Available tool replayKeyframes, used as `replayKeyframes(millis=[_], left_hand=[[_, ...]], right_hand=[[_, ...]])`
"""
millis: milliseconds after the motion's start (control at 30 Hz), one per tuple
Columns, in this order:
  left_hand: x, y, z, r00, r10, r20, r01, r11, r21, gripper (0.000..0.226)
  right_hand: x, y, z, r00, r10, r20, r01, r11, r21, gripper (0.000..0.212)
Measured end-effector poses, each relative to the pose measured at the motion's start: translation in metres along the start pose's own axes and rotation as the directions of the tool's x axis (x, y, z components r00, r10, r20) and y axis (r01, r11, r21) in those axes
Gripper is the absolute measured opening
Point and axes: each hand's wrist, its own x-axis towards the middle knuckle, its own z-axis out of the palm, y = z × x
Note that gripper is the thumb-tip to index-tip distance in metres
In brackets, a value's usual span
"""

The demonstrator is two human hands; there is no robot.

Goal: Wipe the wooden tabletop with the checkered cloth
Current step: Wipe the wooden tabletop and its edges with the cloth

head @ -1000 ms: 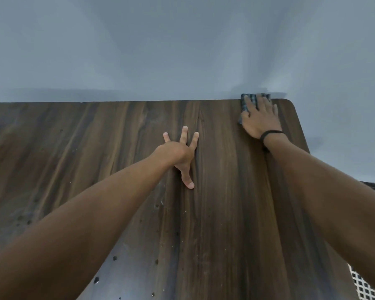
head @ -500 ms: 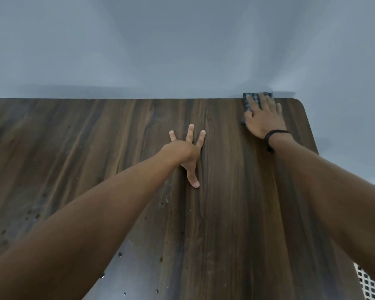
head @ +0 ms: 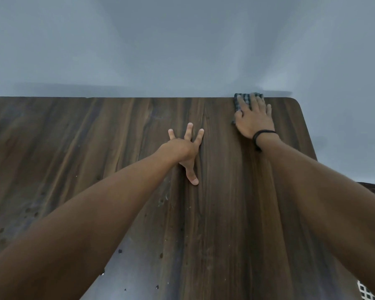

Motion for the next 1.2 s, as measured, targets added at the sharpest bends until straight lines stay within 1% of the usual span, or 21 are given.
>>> replayKeyframes(millis=[33, 133, 167, 267, 400, 433, 500, 533, 600, 667, 700, 767, 800, 867, 900, 933, 967, 1033, 1067, 1167, 1200], left_hand=[[0.0, 0.0, 0.0, 1.0, 0.002, 0.0, -0.002, 1.0, 0.002, 0.153], [0.0, -0.001, -0.001, 1.0, 0.014, -0.006, -0.014, 1.0, -0.007, 0.152], [-0.001, -0.001, 0.0, 1.0, 0.016, -0.009, -0.016, 1.0, -0.017, 0.152], [0.0, -0.001, 0.0, 1.0, 0.014, -0.008, -0.014, 1.0, -0.021, 0.151], [0.007, -0.003, 0.004, 0.999, 0.041, -0.015, -0.042, 0.997, -0.071, 0.154], [0.008, -0.006, 0.005, 0.999, 0.047, -0.026, -0.05, 0.993, -0.105, 0.154], [0.012, -0.023, 0.007, 0.997, 0.04, -0.059, -0.049, 0.986, -0.161, 0.152], [0.014, -0.037, 0.007, 0.997, 0.021, -0.071, -0.033, 0.985, -0.17, 0.151], [0.018, -0.063, 0.009, 0.998, -0.02, -0.057, 0.01, 0.984, -0.18, 0.15], [0.021, -0.081, 0.013, 0.999, -0.028, -0.039, 0.02, 0.978, -0.206, 0.149], [0.021, -0.084, 0.015, 0.999, -0.025, -0.039, 0.016, 0.976, -0.215, 0.149], [0.022, -0.083, 0.017, 0.999, -0.014, -0.039, 0.005, 0.974, -0.224, 0.15], [0.022, -0.081, 0.016, 0.999, -0.005, -0.037, -0.003, 0.974, -0.226, 0.15], [0.023, -0.08, 0.016, 0.999, 0.003, -0.041, -0.013, 0.973, -0.23, 0.149], [0.023, -0.081, 0.016, 0.999, 0.0, -0.041, -0.01, 0.972, -0.235, 0.149], [0.023, -0.082, 0.017, 0.999, -0.003, -0.041, -0.007, 0.969, -0.245, 0.149], [0.024, -0.083, 0.018, 0.999, -0.002, -0.041, -0.009, 0.967, -0.253, 0.149], [0.026, -0.083, 0.017, 0.999, 0.008, -0.035, -0.017, 0.968, -0.25, 0.15], [0.027, -0.082, 0.017, 1.0, 0.012, -0.028, -0.018, 0.97, -0.244, 0.151], [0.028, -0.082, 0.017, 1.0, -0.001, -0.026, -0.005, 0.97, -0.244, 0.152], [0.028, -0.082, 0.017, 1.0, -0.007, -0.025, 0.001, 0.97, -0.242, 0.152]], right_hand=[[-0.005, -0.007, 0.005, 1.0, 0.002, -0.013, -0.002, 1.0, -0.018, 0.059], [-0.026, -0.014, 0.02, 0.964, -0.265, 0.019, 0.266, 0.962, -0.065, 0.058], [-0.023, -0.006, 0.014, 0.963, -0.268, 0.021, 0.269, 0.961, -0.058, 0.058], [-0.016, 0.01, 0.0, 1.0, -0.004, -0.004, 0.004, 1.0, -0.005, 0.058], [-0.044, 0.006, 0.016, 0.959, -0.282, -0.004, 0.281, 0.957, -0.074, 0.056], [-0.038, 0.015, 0.008, 0.968, -0.251, -0.002, 0.25, 0.966, -0.065, 0.056], [-0.027, 0.022, -0.003, 1.0, -0.026, -0.009, 0.025, 1.0, -0.011, 0.057], [-0.029, 0.015, -0.001, 1.0, 0.017, -0.015, -0.017, 1.0, -0.01, 0.057], [-0.05, -0.006, 0.014, 0.981, -0.193, -0.011, 0.192, 0.98, -0.054, 0.057], [-0.053, -0.001, 0.018, 0.92, -0.388, 0.049, 0.39, 0.919, -0.047, 0.058], [-0.039, 0.006, 0.011, 0.935, -0.354, 0.027, 0.355, 0.932, -0.074, 0.06], [-0.014, 0.008, 0.001, 0.999, -0.042, -0.025, 0.042, 0.999, -0.007, 0.059], [-0.009, -0.001, 0.003, 0.999, 0.044, -0.031, -0.044, 0.999, 0.004, 0.059], [-0.014, -0.024, 0.018, 0.988, -0.154, -0.015, 0.153, 0.987, -0.041, 0.059], [-0.013, -0.026, 0.021, 0.961, -0.276, 0.019, 0.276, 0.96, -0.037, 0.06], [-0.007, -0.024, 0.018, 0.941, -0.336, 0.034, 0.337, 0.94, -0.044, 0.061], [0.0, -0.021, 0.012, 0.966, -0.259, 0.021, 0.26, 0.965, -0.031, 0.062], [0.009, -0.023, 0.005, 1.0, -0.01, 0.001, 0.01, 1.0, 0.0, 0.06], [0.008, -0.032, 0.009, 1.0, -0.008, -0.003, 0.008, 1.0, -0.013, 0.059], [0.008, -0.043, 0.014, 0.966, -0.252, 0.049, 0.253, 0.967, -0.024, 0.057], [0.013, -0.039, 0.009, 0.973, -0.226, 0.046, 0.226, 0.974, -0.01, 0.057]])
